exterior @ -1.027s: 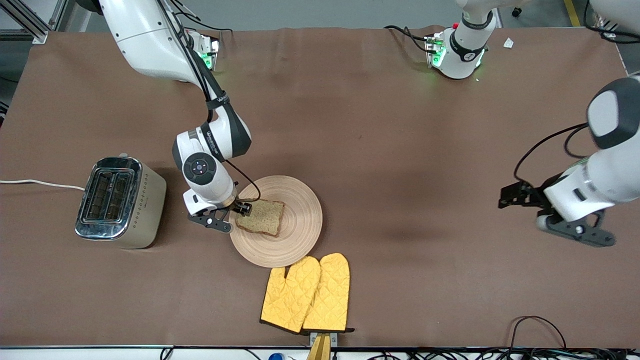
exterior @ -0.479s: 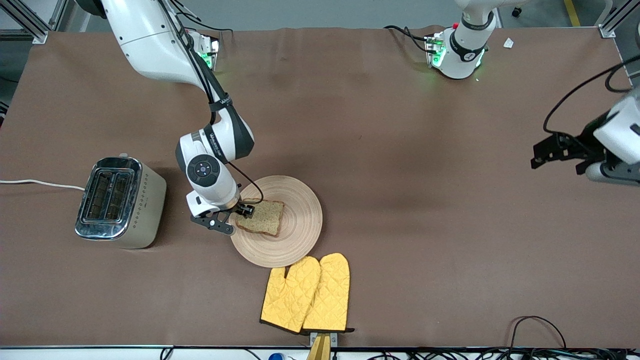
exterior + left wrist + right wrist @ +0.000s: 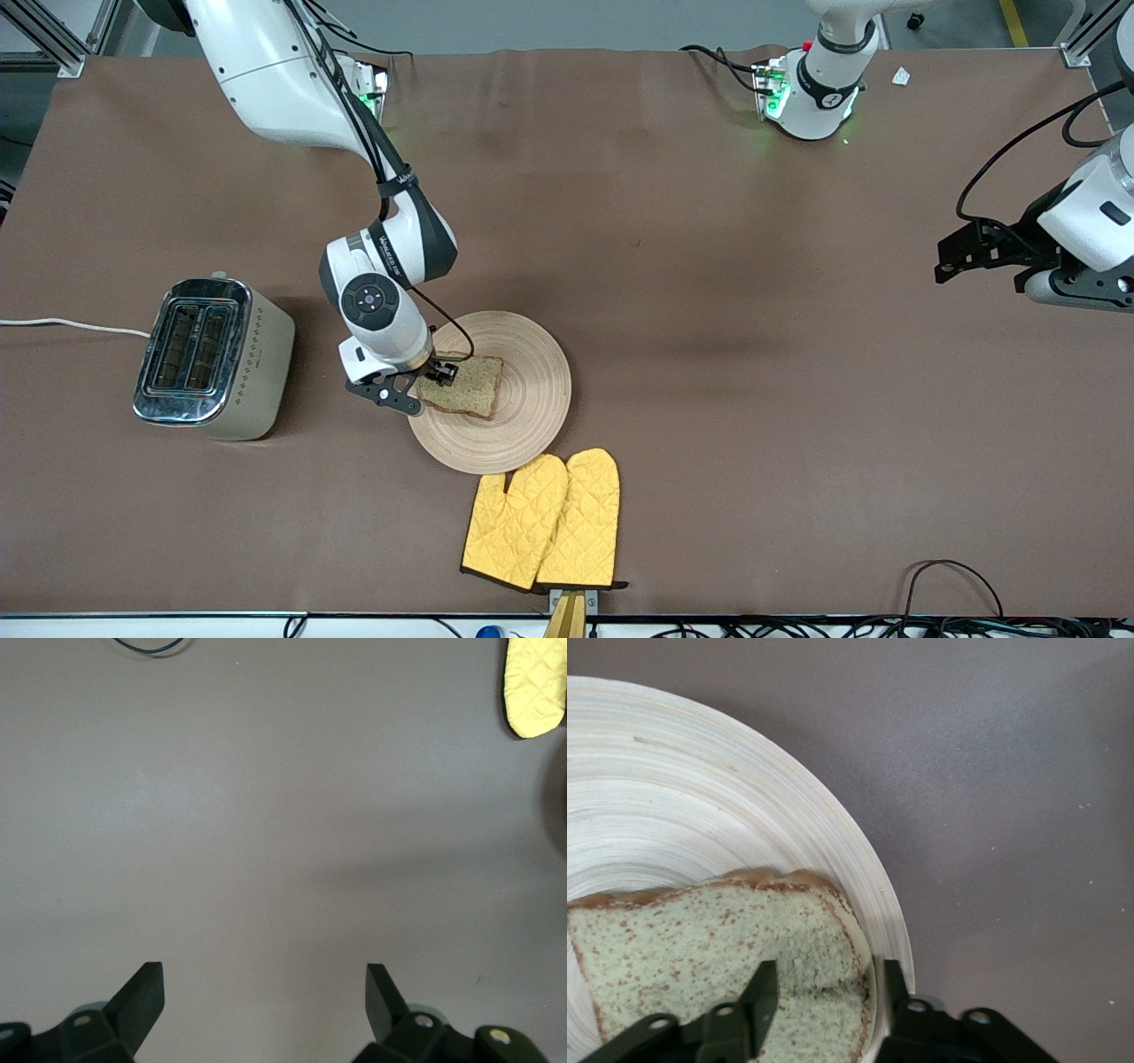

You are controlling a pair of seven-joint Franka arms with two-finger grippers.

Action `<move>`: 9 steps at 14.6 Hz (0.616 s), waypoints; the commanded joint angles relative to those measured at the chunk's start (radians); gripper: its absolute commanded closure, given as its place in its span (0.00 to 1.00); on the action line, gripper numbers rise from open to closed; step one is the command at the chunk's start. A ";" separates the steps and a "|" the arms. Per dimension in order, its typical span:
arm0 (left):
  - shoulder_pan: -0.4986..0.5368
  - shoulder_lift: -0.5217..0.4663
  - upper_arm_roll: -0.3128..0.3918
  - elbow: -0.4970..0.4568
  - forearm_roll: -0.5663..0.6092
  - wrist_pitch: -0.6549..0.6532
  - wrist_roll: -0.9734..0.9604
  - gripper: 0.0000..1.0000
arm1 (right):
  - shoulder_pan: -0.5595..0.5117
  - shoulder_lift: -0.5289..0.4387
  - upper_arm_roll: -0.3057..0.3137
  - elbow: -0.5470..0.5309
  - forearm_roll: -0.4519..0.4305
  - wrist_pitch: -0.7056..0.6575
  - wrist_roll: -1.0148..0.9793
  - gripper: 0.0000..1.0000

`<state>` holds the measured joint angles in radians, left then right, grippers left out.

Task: Move plate and put bread in toaster
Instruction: 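Grasp the bread slice with the right gripper while the left gripper withdraws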

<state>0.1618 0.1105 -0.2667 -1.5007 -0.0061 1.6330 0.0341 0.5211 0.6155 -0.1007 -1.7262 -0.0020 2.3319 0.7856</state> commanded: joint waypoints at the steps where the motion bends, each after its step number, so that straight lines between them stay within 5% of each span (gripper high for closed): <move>1: -0.018 -0.018 0.000 -0.009 0.034 0.010 -0.011 0.00 | 0.004 0.015 -0.001 0.019 -0.012 -0.005 0.030 0.46; 9: -0.174 -0.064 0.159 -0.022 0.032 0.004 -0.003 0.00 | -0.006 0.018 -0.001 0.013 0.002 0.000 0.021 0.54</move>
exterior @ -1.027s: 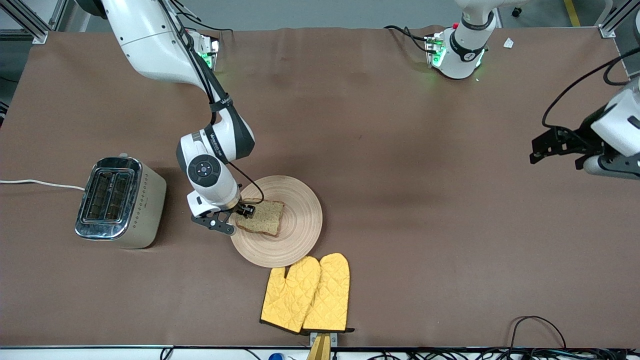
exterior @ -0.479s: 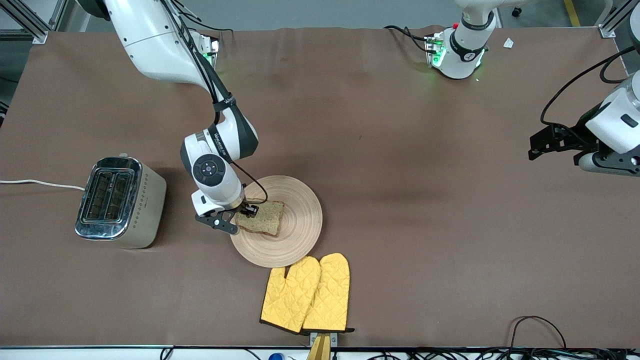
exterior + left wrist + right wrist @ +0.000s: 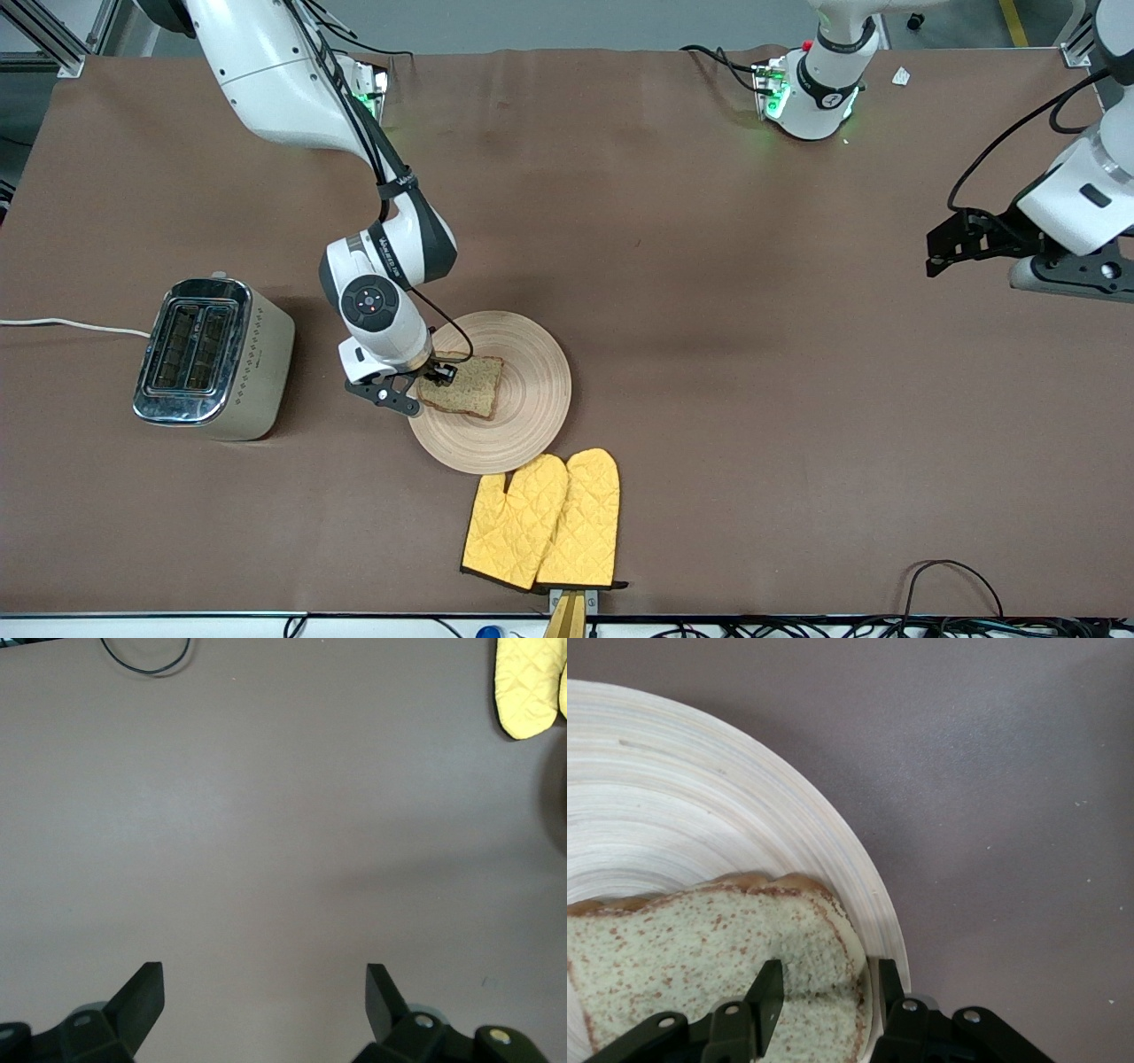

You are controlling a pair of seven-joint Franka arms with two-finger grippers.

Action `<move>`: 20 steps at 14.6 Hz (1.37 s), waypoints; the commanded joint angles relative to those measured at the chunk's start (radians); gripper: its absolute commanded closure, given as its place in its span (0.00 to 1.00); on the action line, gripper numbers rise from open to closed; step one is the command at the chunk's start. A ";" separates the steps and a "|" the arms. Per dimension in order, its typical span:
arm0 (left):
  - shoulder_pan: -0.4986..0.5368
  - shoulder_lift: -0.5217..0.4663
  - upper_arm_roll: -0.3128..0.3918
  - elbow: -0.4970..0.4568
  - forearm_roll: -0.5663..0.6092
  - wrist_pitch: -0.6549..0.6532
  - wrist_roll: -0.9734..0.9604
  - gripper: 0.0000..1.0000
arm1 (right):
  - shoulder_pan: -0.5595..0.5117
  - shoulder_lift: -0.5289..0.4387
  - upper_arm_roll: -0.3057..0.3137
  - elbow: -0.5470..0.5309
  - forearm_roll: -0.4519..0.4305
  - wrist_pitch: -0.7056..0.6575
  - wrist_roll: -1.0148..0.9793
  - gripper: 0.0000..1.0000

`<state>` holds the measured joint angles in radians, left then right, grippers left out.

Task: Move plate and put bread in toaster
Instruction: 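Grasp the bread slice with the right gripper while the left gripper withdraws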

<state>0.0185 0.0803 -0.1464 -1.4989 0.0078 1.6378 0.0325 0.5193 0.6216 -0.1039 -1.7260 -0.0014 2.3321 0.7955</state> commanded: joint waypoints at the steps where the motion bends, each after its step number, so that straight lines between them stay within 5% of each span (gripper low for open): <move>1: -0.052 -0.037 0.063 -0.027 0.017 -0.001 0.009 0.00 | -0.004 0.012 0.003 0.013 0.001 0.001 0.011 0.57; 9: -0.055 -0.031 0.079 -0.018 0.017 0.000 -0.011 0.00 | -0.004 0.012 0.004 0.011 0.015 0.006 0.010 1.00; 16: -0.042 -0.031 0.082 -0.015 0.027 0.008 -0.009 0.00 | -0.010 0.004 0.004 0.020 0.015 -0.014 -0.019 1.00; 20: -0.041 -0.031 0.080 -0.015 0.017 0.007 -0.013 0.00 | -0.008 -0.032 0.003 0.115 0.015 -0.227 -0.024 1.00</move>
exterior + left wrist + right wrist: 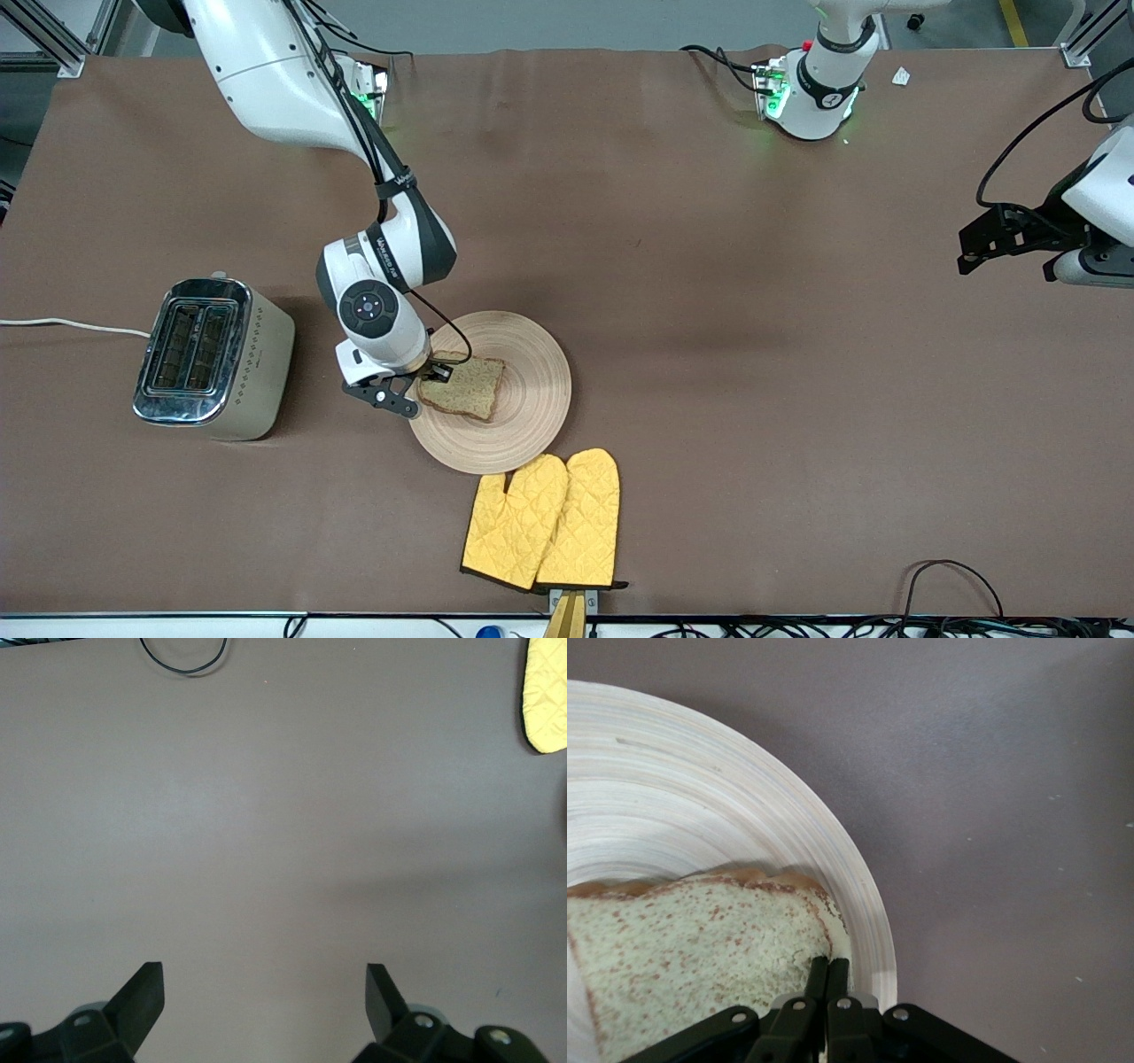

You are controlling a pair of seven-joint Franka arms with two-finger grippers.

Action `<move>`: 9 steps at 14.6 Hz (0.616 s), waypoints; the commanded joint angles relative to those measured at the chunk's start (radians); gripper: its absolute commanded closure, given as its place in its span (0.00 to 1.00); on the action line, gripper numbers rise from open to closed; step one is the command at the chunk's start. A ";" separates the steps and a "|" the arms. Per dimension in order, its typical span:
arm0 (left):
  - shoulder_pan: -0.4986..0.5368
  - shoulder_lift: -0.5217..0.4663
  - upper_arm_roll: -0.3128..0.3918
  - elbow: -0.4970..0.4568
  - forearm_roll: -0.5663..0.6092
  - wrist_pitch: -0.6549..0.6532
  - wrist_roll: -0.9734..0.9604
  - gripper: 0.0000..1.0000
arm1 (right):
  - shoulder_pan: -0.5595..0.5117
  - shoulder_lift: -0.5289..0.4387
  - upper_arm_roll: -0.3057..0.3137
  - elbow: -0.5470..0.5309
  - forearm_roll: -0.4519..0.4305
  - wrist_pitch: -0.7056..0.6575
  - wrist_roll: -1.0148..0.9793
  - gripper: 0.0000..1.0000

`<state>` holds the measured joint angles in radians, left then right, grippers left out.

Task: Move plate and put bread in toaster
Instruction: 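Grasp the bread slice with the right gripper while the left gripper withdraws, then lift the bread slice with the right gripper and carry it over the toaster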

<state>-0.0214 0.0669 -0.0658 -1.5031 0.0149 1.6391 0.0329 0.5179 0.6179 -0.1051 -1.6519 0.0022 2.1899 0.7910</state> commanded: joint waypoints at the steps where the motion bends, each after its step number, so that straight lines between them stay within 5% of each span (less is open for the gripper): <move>1: -0.002 -0.018 0.001 -0.009 0.010 0.005 -0.011 0.00 | -0.007 -0.039 0.004 0.044 0.012 -0.100 -0.019 1.00; 4: -0.003 -0.016 0.001 -0.008 0.008 0.007 -0.013 0.00 | -0.007 -0.069 0.002 0.093 -0.001 -0.197 -0.030 1.00; 9: -0.002 -0.013 0.001 0.001 0.007 0.008 -0.011 0.00 | -0.007 -0.086 -0.057 0.339 -0.062 -0.638 -0.191 1.00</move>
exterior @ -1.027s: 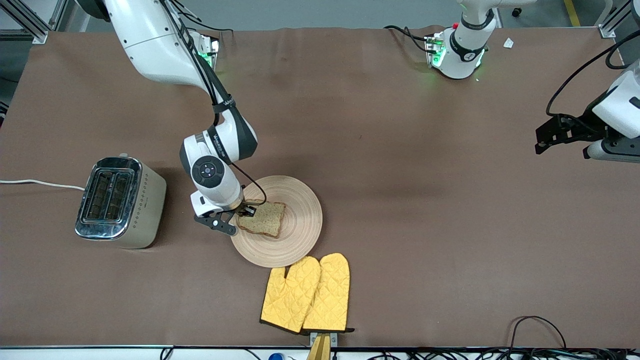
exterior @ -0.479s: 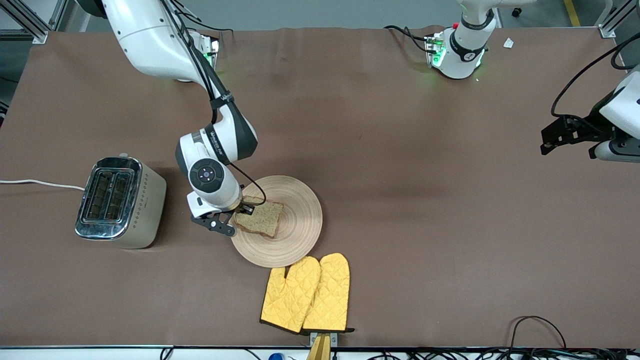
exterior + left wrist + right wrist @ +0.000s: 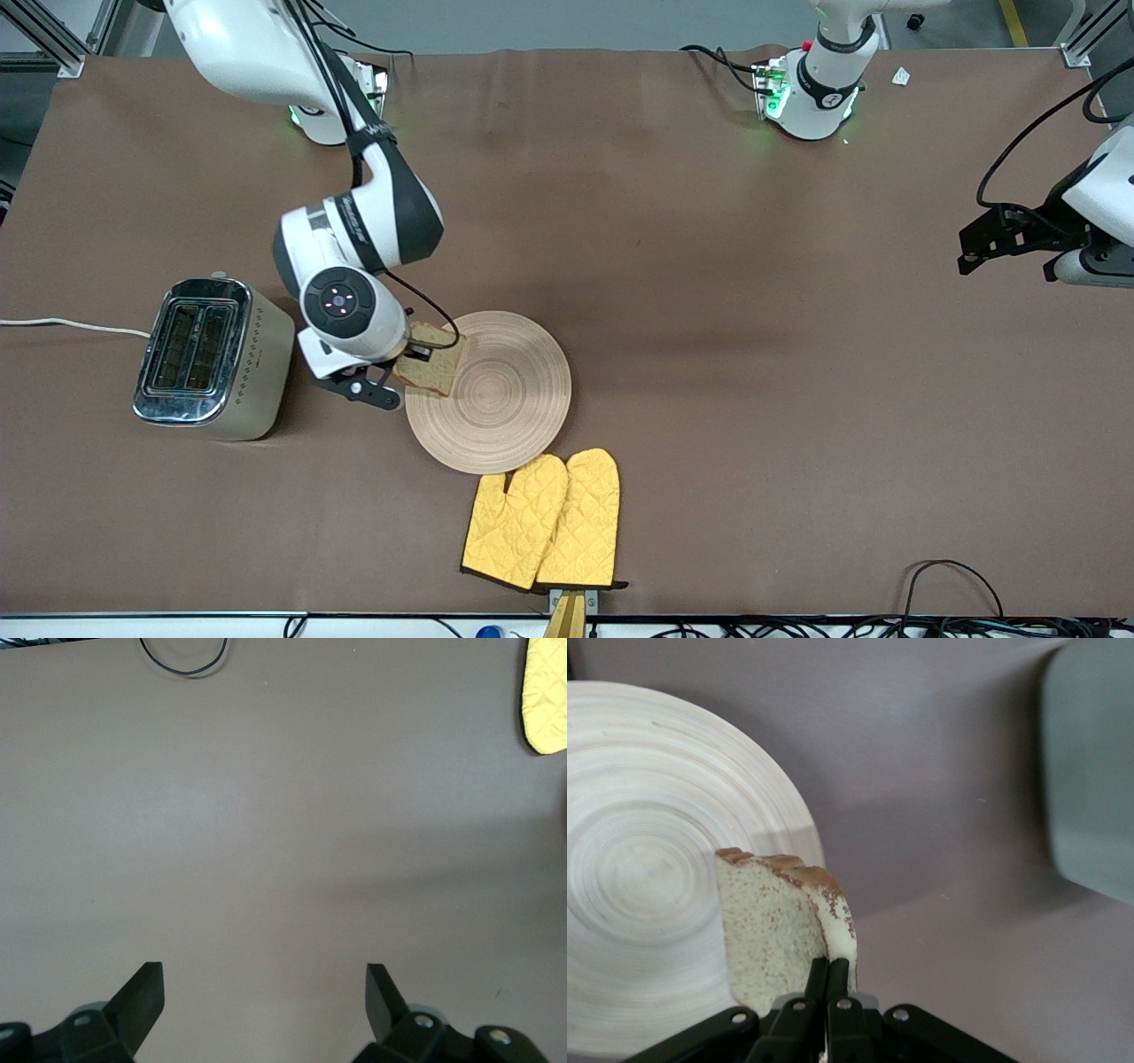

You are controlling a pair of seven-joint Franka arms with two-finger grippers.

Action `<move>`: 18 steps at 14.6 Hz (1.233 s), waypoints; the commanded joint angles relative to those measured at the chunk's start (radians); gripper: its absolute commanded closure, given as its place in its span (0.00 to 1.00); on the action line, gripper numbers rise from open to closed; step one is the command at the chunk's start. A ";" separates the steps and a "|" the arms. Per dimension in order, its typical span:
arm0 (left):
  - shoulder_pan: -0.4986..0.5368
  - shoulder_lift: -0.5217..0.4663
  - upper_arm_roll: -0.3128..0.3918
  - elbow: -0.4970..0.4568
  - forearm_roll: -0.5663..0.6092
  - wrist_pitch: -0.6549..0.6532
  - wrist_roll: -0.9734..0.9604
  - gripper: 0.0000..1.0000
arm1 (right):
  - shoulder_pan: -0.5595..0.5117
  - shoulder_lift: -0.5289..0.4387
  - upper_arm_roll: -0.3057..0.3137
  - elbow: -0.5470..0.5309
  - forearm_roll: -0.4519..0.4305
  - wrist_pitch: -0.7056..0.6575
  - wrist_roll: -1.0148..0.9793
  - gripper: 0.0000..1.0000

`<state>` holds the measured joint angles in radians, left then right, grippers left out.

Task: Move plate and put bread in toaster
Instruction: 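Lift the bread slice with the right gripper and carry it over the toaster, then lower the bread into a toaster slot with the right gripper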

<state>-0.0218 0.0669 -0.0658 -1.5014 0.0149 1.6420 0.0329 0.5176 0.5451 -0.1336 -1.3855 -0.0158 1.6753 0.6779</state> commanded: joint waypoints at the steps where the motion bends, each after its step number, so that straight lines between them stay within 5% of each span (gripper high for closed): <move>1: -0.001 -0.012 0.000 0.000 0.008 0.005 -0.011 0.00 | -0.007 -0.022 -0.038 0.094 -0.108 -0.187 -0.130 1.00; 4: -0.001 -0.012 0.001 0.000 0.007 0.005 -0.011 0.00 | -0.007 -0.046 -0.037 0.103 -0.355 -0.288 -0.272 1.00; 10: -0.001 -0.010 0.001 0.000 0.010 0.005 -0.010 0.00 | -0.031 -0.051 -0.040 0.092 -0.620 -0.397 -0.354 1.00; 14: -0.003 -0.010 0.001 0.000 0.017 0.005 -0.010 0.00 | -0.045 -0.048 -0.040 0.033 -0.752 -0.381 -0.344 1.00; 18: -0.001 -0.012 0.001 0.000 0.017 0.005 -0.010 0.00 | -0.073 -0.054 -0.040 -0.043 -0.786 -0.304 -0.340 1.00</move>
<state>-0.0220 0.0669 -0.0657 -1.4997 0.0149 1.6439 0.0328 0.4570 0.5119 -0.1826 -1.3758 -0.7588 1.3468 0.3285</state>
